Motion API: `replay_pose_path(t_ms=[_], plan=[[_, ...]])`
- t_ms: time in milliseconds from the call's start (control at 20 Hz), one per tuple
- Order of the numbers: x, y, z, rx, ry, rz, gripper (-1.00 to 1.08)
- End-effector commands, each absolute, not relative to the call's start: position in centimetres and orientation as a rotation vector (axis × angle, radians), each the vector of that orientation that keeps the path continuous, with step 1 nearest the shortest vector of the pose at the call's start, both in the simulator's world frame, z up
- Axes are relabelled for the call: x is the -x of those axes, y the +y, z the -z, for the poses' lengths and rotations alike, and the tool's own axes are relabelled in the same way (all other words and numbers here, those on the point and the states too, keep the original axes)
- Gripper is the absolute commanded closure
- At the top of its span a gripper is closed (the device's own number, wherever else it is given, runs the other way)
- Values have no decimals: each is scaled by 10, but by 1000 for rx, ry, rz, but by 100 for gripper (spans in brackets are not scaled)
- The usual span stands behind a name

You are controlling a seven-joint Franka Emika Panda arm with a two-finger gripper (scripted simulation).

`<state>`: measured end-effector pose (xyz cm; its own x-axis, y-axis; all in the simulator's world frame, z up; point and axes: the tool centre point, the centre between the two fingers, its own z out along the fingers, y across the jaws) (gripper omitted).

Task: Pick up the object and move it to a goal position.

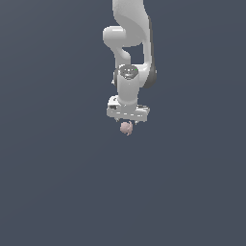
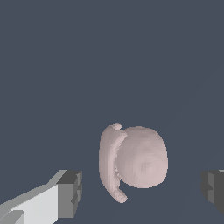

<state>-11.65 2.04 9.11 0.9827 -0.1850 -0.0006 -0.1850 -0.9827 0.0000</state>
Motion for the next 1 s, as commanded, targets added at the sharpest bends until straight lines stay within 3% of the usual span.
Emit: replay_pose_path(t_ms=[0, 950], plan=[[117, 20, -91, 3128, 292, -1, -92], [118, 21, -41, 3128, 295, 0, -92]])
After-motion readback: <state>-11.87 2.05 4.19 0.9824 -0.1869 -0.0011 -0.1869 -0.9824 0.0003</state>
